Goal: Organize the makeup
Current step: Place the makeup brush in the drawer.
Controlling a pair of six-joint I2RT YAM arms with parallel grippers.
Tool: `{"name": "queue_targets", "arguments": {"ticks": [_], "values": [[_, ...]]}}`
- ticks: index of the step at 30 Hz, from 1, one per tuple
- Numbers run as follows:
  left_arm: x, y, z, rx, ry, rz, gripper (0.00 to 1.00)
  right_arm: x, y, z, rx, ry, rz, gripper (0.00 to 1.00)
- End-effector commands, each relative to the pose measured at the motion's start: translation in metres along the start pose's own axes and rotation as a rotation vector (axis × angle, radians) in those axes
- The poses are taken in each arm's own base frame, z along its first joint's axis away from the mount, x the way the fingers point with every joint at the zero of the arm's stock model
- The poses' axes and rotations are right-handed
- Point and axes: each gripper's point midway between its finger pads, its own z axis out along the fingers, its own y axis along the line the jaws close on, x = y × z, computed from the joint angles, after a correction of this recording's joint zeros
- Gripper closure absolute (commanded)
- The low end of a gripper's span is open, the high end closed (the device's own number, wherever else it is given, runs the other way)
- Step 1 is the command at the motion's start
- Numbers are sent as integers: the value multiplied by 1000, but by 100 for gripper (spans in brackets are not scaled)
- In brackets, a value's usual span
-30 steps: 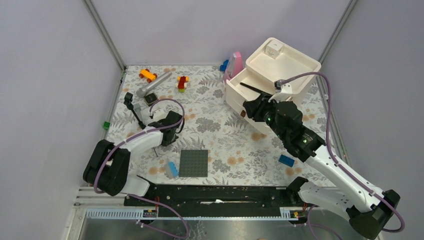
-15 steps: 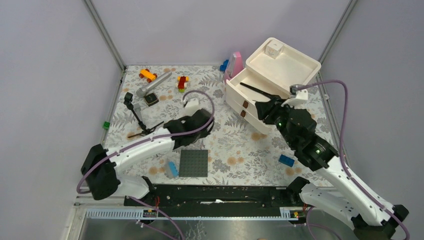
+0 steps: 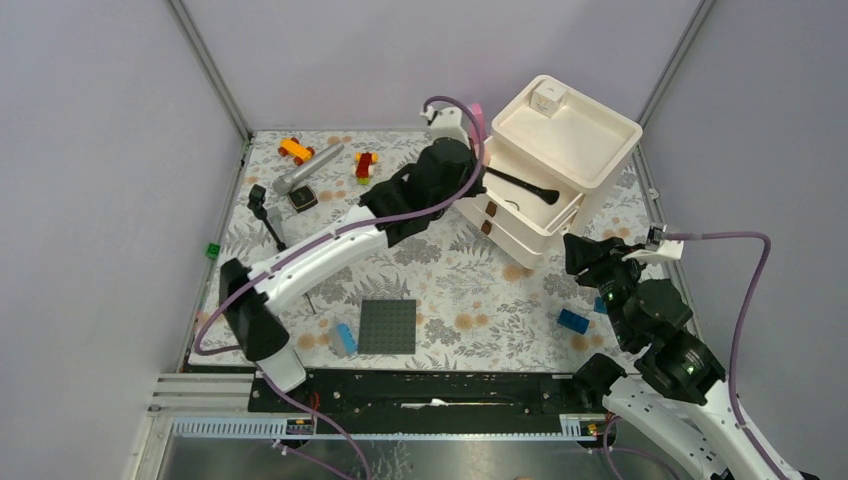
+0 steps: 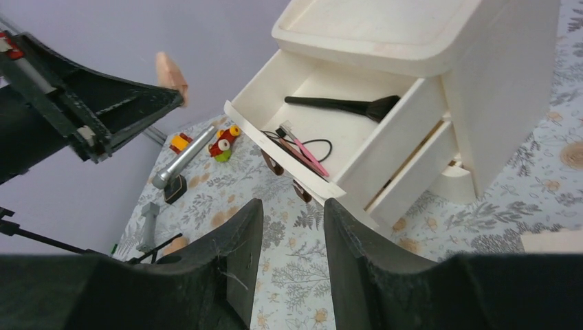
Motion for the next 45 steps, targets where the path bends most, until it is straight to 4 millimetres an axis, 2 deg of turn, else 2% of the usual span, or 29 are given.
{"name": "queue_targets", "arguments": {"ticks": [1,7,9,12,15,19,23,27,31,34,35,38,41,45], "values": [[11,-31,22,128,22,61,100,4,-18,-6,67,2,6,55],[17,-51,48,188,16,115,99,6,-20,-7,71,3,6,55],[17,-52,52,189,11,124,91,8,-20,-6,71,9,4,55],[16,-50,55,176,3,131,69,10,-20,-5,72,13,4,54],[15,-48,55,165,1,138,55,9,-19,-6,70,10,8,54],[13,-42,50,147,-3,143,46,8,-19,-6,66,8,8,54],[-2,-24,33,88,-51,151,41,7,-19,-6,67,5,7,54],[-13,23,6,-76,-96,171,39,7,-20,-6,71,6,-13,54],[-4,105,-19,-320,-95,162,37,2,-23,-7,86,-1,-49,53],[17,180,-36,-492,-62,75,32,1,-25,-6,98,-4,-69,53],[30,204,-39,-535,-33,46,32,1,-25,-6,100,-3,-73,52],[58,266,-51,-668,42,-31,29,4,-26,-5,105,5,-84,52],[77,306,-55,-769,89,-40,24,8,-27,-3,105,11,-86,52],[90,331,-49,-845,139,-42,23,11,-24,-1,96,23,-85,51]]}}
